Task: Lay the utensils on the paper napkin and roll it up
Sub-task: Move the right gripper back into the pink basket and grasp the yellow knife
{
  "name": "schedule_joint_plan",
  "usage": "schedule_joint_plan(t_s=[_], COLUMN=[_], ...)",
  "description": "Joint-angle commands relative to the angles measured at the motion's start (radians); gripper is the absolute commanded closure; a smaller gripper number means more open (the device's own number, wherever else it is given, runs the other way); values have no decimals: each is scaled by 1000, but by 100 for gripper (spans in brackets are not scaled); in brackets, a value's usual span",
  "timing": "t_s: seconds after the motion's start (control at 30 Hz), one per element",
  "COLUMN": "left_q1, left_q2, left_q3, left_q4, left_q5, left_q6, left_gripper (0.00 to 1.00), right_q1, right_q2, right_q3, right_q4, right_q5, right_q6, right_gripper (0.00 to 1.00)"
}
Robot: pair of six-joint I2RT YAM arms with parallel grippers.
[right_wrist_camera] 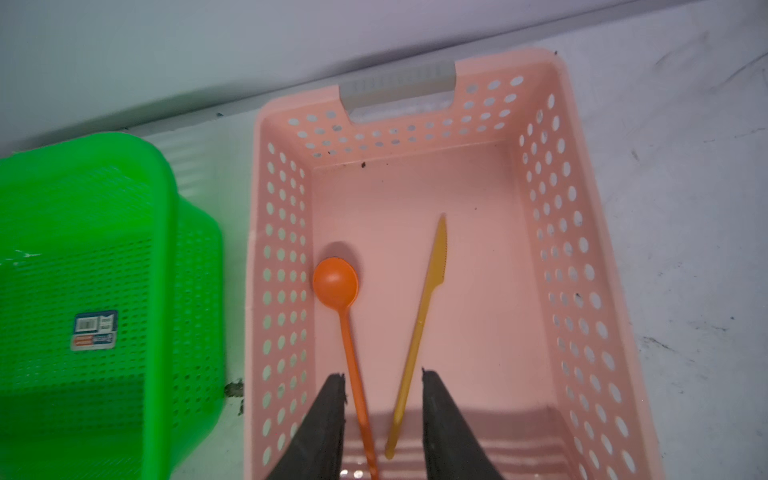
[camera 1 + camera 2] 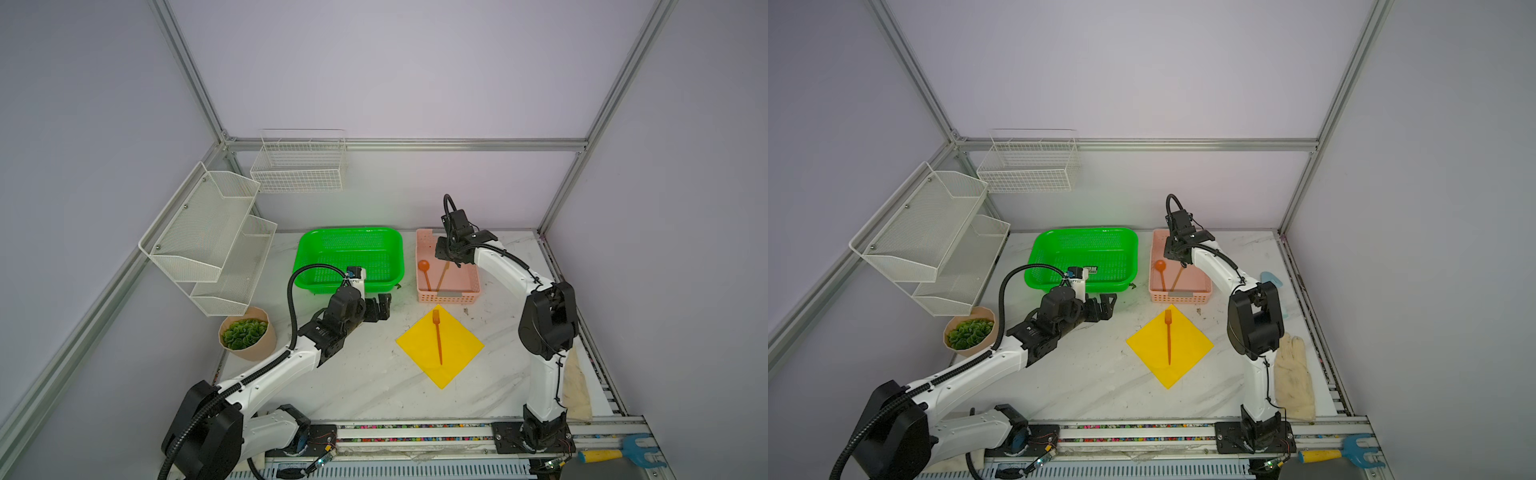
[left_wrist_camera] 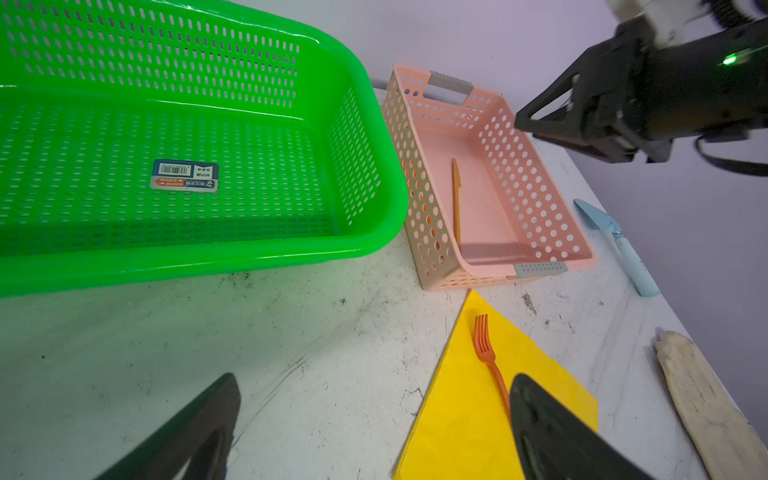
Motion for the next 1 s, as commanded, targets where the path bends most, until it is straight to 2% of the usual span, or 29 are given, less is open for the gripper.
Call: schedule_joint_plan(t_s=[0.0, 0.4, 0.97], left_q1=[-4, -5, -3], left_q2=[-34, -30, -52], left_q3=[-29, -39, -63], left_q4=[10, 12, 16], left_q5=[-13, -30, -54], left_q6=[21, 22, 22], left_gripper=[0, 0, 0], right_q1=[-10, -19, -22], right_q2=[57, 253, 338], right_q3=[48, 137, 139], right_q4=[-58, -76, -89], right_q5=[3, -13, 27], right_q6=[-8, 8, 28], right_gripper=[66, 67, 67])
